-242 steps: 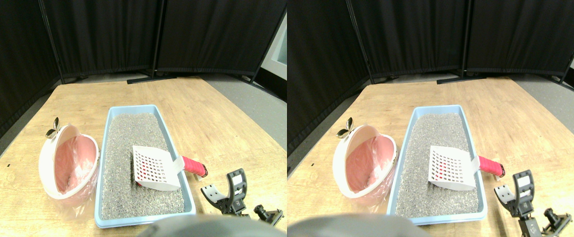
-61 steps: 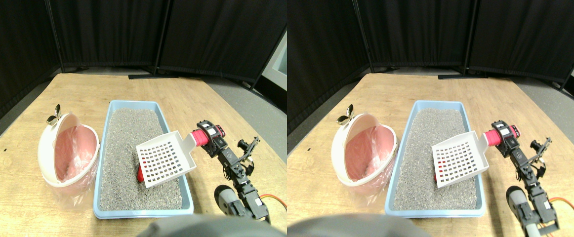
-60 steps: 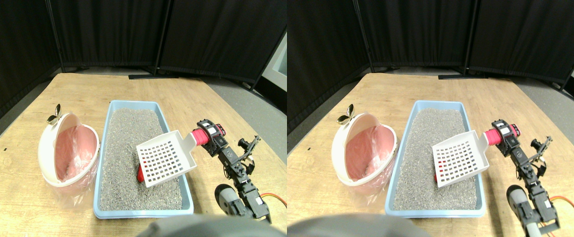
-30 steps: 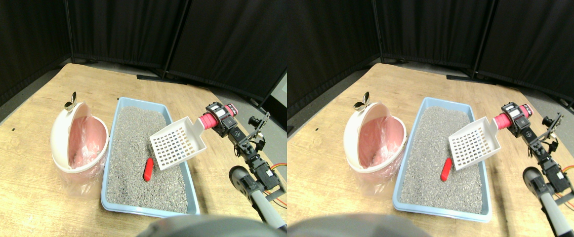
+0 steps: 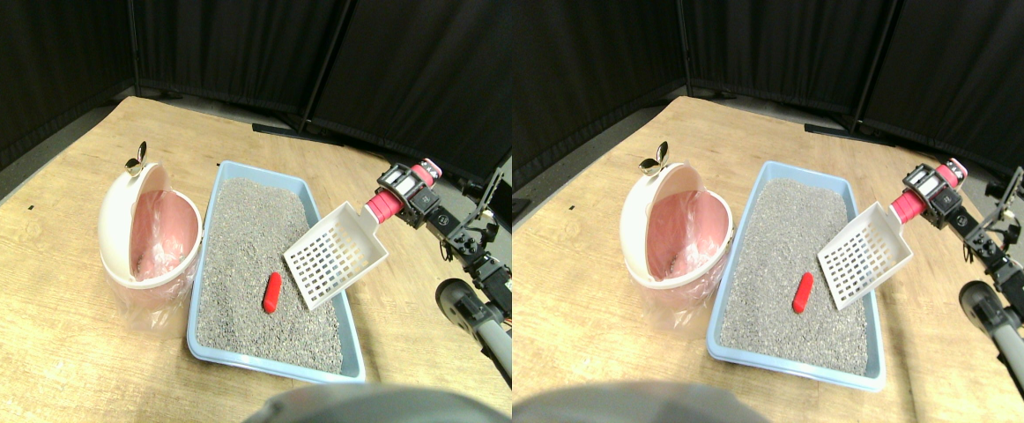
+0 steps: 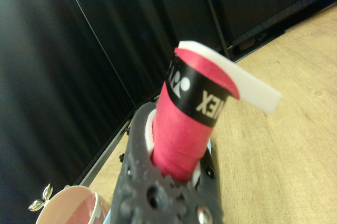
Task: Scoop (unimanual)
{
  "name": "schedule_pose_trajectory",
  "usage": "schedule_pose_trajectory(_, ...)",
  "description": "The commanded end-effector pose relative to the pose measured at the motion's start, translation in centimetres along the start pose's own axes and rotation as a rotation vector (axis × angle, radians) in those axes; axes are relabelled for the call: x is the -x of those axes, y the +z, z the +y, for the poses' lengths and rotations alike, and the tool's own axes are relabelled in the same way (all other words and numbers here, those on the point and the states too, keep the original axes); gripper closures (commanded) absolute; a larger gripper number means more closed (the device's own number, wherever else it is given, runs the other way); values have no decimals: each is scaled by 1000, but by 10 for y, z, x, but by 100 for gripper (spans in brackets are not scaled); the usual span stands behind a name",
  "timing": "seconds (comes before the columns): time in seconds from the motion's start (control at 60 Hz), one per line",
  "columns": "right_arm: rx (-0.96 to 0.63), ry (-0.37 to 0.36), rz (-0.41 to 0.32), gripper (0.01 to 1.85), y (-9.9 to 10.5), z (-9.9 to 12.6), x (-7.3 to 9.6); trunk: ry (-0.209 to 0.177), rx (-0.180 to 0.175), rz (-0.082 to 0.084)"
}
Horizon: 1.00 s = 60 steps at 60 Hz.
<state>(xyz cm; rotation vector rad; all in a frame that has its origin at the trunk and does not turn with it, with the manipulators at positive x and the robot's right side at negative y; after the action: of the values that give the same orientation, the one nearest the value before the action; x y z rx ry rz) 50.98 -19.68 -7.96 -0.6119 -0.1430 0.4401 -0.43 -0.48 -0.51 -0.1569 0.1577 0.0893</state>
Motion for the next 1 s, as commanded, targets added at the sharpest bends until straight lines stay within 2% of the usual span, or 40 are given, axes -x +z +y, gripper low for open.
schedule_pose_trajectory(0.017,7,-5,-63,180,11,1,-2,13,24,21)
schedule_pose_trajectory(0.1,37,11,-54,180,10,3,-1,11,22,24)
schedule_pose_trajectory(0.183,70,20,-84,180,10,3,0,11,22,24)
schedule_pose_trajectory(0.367,73,13,-58,180,6,4,1,-2,15,23)
schedule_pose_trajectory(0.45,109,16,-55,180,2,5,0,-8,11,31)
schedule_pose_trajectory(0.617,133,33,-54,180,4,5,5,-8,11,31)
schedule_pose_trajectory(0.7,145,53,-81,180,3,8,4,-10,11,37)
schedule_pose_trajectory(0.767,156,53,-57,180,1,12,2,-8,12,38)
schedule_pose_trajectory(0.917,168,68,-51,180,1,19,2,-8,18,47)
schedule_pose_trajectory(1.0,176,69,-55,180,3,21,4,-8,21,46)
